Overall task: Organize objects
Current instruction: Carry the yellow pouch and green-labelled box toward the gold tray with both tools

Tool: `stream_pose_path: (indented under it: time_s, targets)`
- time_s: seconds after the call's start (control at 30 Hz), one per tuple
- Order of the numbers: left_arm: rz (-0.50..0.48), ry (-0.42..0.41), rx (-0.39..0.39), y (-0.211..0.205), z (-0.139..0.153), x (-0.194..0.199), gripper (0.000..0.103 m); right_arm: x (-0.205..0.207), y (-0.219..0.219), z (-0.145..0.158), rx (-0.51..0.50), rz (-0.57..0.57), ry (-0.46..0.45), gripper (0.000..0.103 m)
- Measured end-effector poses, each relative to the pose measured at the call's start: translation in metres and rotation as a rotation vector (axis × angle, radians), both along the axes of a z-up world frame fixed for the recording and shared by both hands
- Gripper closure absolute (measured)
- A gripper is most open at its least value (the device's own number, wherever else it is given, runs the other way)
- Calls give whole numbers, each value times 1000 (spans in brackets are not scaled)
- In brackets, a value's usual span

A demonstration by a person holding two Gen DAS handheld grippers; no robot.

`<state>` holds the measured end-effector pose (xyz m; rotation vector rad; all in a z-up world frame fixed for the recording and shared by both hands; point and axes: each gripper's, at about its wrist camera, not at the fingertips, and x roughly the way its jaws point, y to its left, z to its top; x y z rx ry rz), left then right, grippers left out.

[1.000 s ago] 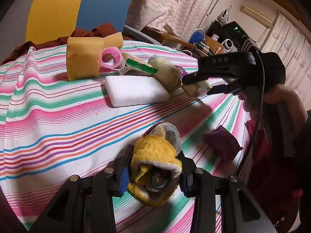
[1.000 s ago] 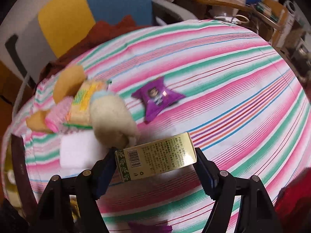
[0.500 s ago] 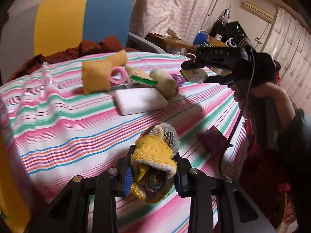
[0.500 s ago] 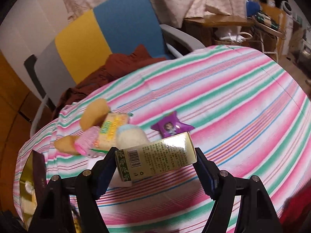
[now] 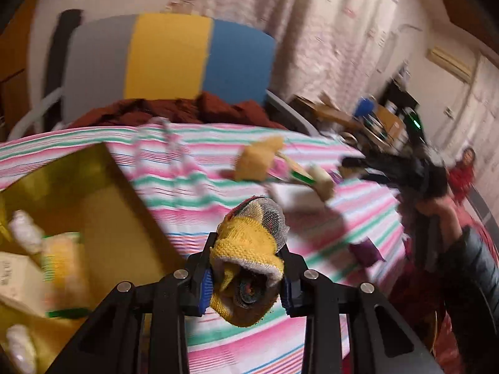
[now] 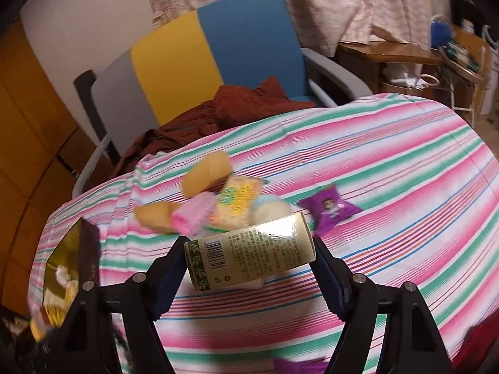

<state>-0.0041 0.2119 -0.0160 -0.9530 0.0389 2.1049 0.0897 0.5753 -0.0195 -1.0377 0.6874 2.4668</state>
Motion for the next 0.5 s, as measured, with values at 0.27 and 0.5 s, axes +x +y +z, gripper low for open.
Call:
stream_pose_path:
  time_s: [0.27,0.5]
  targets:
    - [261,31,13,-80,16,-48,70,-35,-83,32,27,185,38,26]
    - [464,44,-3,-152,20,-95,68,-88,-184,40,3,405,41,26]
